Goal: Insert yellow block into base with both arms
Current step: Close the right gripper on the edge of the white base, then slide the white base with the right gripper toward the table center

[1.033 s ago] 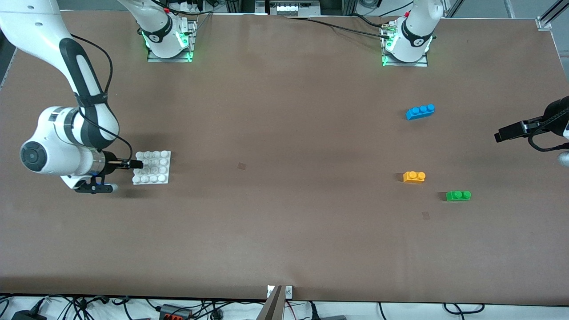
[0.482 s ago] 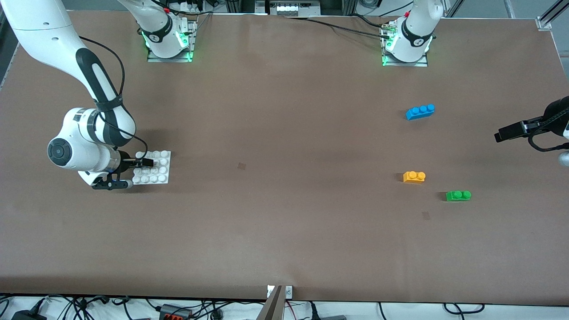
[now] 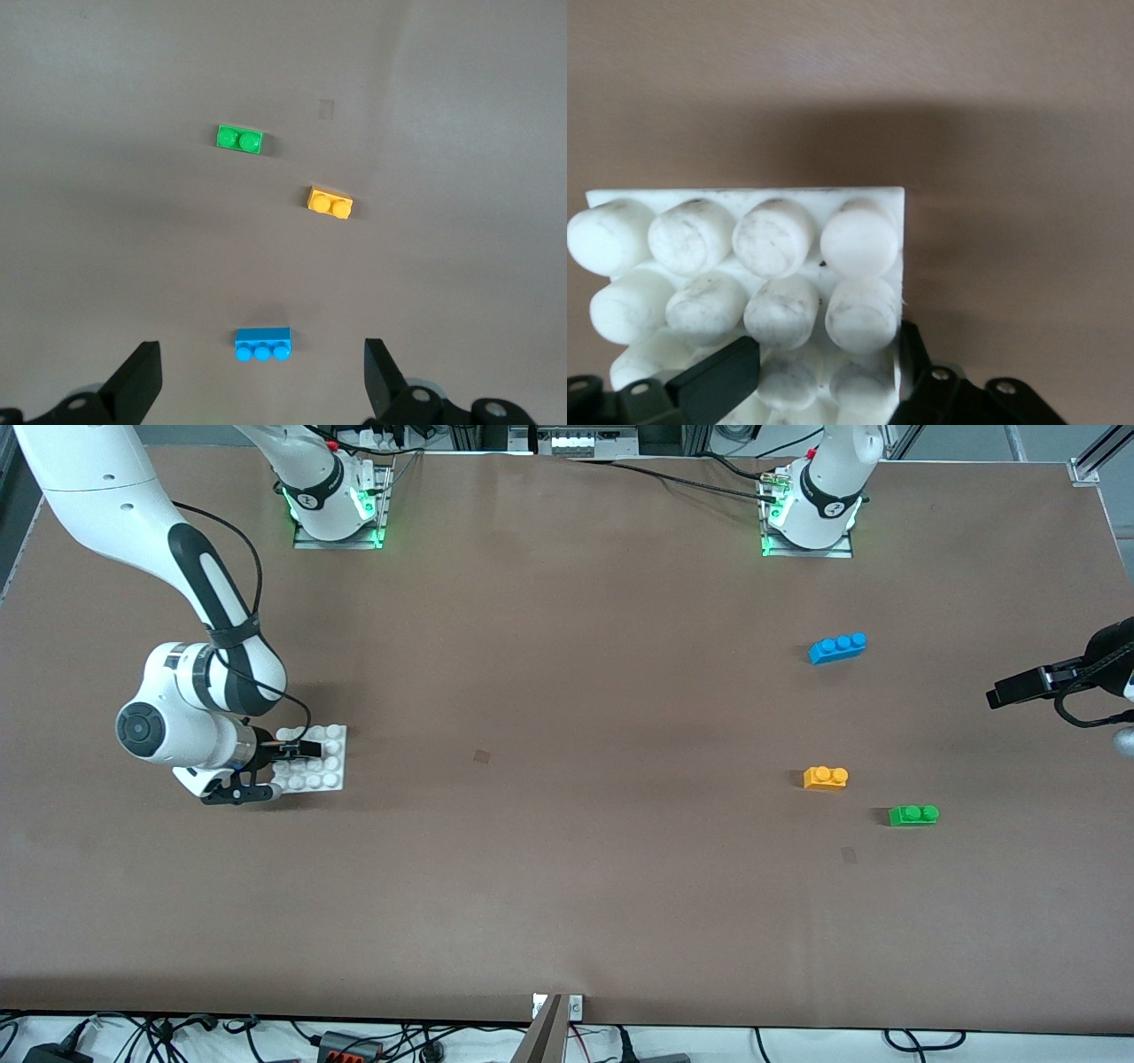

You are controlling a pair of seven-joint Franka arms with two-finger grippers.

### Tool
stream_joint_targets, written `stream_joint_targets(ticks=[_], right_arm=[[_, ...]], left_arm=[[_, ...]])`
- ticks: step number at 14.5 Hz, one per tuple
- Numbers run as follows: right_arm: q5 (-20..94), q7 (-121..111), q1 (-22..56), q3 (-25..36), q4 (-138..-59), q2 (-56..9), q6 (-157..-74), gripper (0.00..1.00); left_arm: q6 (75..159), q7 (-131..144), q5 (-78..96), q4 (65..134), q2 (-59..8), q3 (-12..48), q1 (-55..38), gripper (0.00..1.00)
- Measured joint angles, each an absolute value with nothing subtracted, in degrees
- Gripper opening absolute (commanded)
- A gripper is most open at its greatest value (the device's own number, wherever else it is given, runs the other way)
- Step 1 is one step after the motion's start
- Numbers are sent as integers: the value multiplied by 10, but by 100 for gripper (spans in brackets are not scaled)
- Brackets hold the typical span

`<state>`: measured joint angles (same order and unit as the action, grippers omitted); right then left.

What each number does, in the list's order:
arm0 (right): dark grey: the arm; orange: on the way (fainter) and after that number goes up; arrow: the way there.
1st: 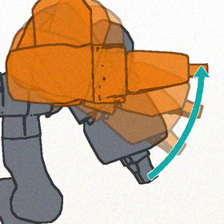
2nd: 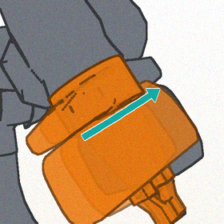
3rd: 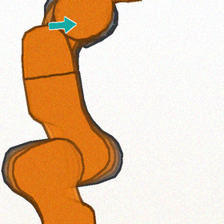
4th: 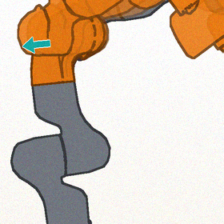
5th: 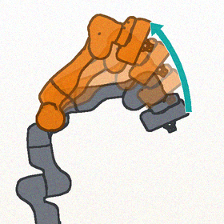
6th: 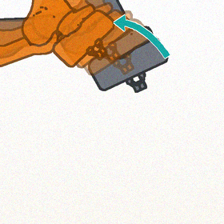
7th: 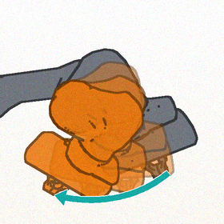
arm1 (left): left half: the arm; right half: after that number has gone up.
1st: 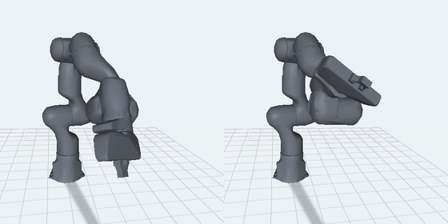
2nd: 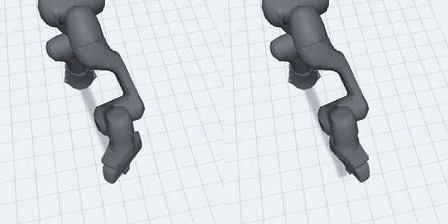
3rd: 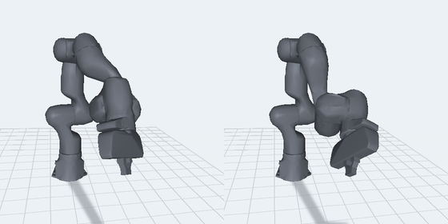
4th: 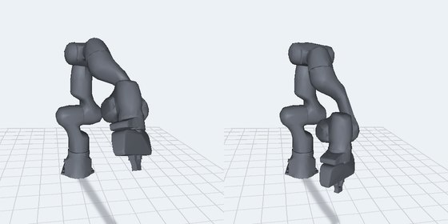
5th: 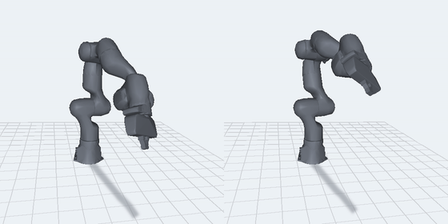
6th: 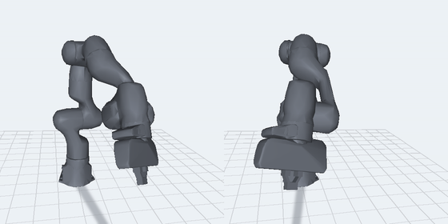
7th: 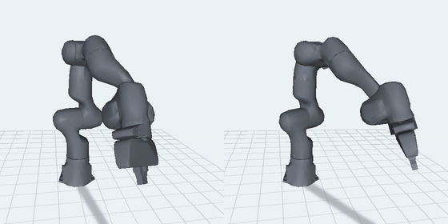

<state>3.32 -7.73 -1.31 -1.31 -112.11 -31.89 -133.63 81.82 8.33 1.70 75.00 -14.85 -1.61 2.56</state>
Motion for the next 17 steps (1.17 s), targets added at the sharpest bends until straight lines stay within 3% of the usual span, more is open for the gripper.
stream_joint_targets(ticks=[10, 17], right_arm=[[47, -2, 114, -15, -1098, -334, -1339, 57], [53, 236, 273, -18, -982, -403, -1337, 57]], left_arm=[[818, 83, 17, 750, -149, -16, 26, 100], [818, 83, 17, 750, -149, -16, 26, 100]])
